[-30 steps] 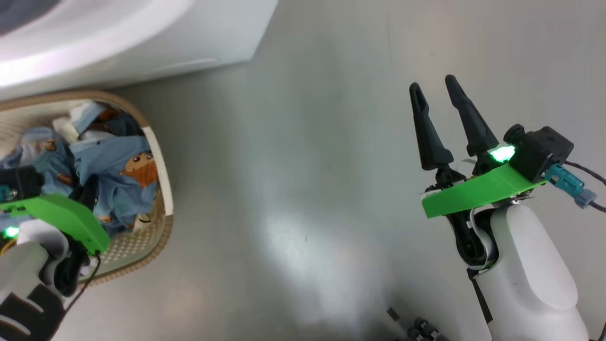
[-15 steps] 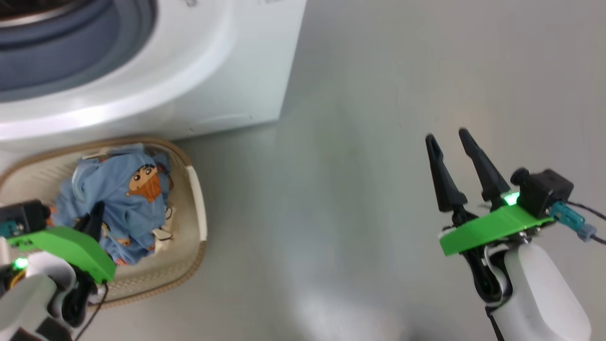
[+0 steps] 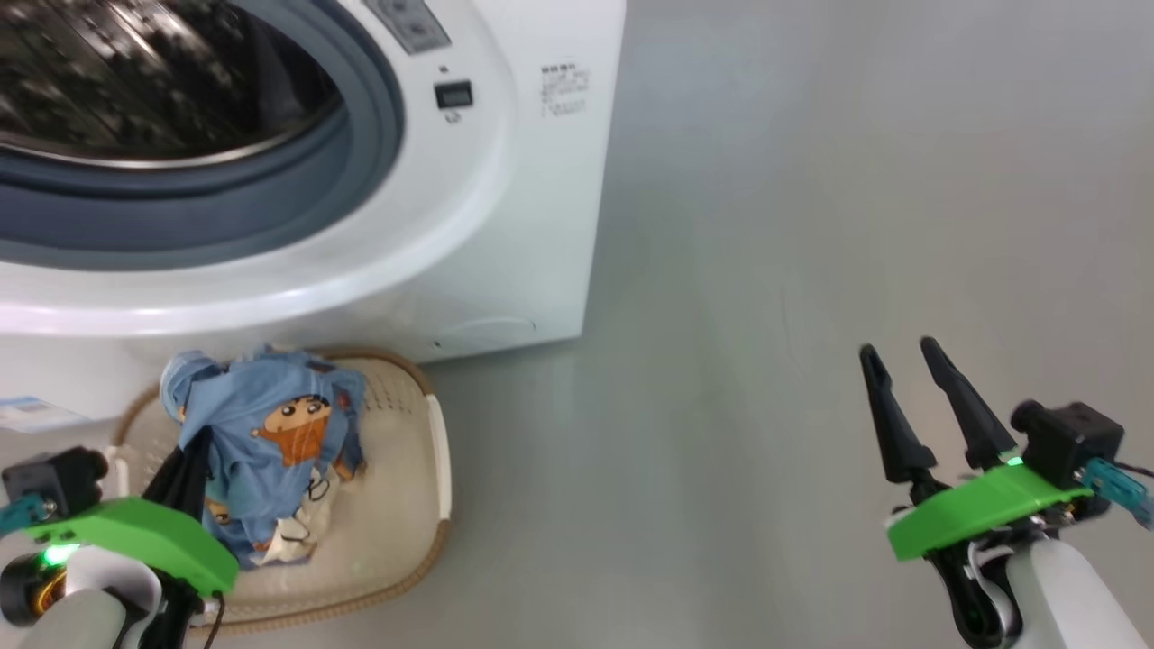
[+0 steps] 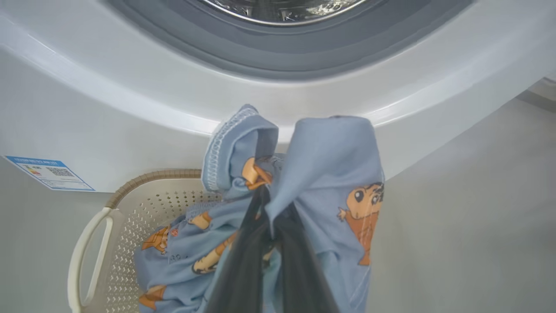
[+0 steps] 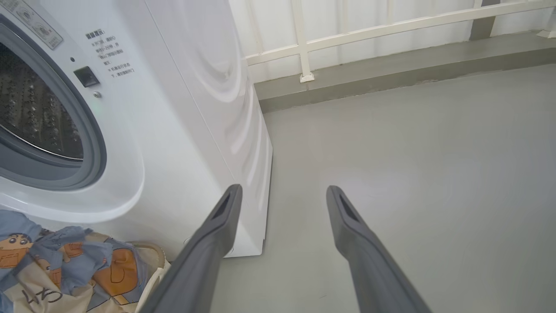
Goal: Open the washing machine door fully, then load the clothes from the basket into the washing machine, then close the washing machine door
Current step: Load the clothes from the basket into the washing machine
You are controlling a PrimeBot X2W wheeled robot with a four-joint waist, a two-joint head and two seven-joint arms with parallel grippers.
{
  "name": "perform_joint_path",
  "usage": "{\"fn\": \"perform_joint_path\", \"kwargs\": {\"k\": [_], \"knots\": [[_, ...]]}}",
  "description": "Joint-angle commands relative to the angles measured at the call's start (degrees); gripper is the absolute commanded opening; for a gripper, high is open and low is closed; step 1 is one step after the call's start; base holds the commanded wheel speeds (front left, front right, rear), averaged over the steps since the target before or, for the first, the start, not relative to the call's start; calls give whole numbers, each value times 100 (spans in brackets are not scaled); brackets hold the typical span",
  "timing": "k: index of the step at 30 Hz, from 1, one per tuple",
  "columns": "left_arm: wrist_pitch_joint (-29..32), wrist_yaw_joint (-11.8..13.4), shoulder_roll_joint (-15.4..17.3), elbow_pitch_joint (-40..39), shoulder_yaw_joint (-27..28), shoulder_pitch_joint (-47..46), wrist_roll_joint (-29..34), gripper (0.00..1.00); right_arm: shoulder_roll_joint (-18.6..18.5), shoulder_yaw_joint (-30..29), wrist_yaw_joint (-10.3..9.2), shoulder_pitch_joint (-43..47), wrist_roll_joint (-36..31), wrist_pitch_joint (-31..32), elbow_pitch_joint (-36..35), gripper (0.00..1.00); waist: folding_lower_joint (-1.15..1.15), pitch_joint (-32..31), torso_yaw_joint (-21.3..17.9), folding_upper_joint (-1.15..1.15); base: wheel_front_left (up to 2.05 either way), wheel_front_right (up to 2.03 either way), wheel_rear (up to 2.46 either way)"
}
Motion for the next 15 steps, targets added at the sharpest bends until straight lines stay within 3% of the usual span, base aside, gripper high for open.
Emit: {"fn": "perform_joint_path", "kwargs": {"k": [1,15], "knots": [[-78,-13,212,-218,420,87,208,0,-79,64,9,161,19,-44,-131,100,0,-352,176,0,0,0,0],[-78,-13,-212,-2027,2082,1586,1652,0,-266,-140,9,713,97,-44,-167,100,0,-929,261,0,0,0,0]]}}
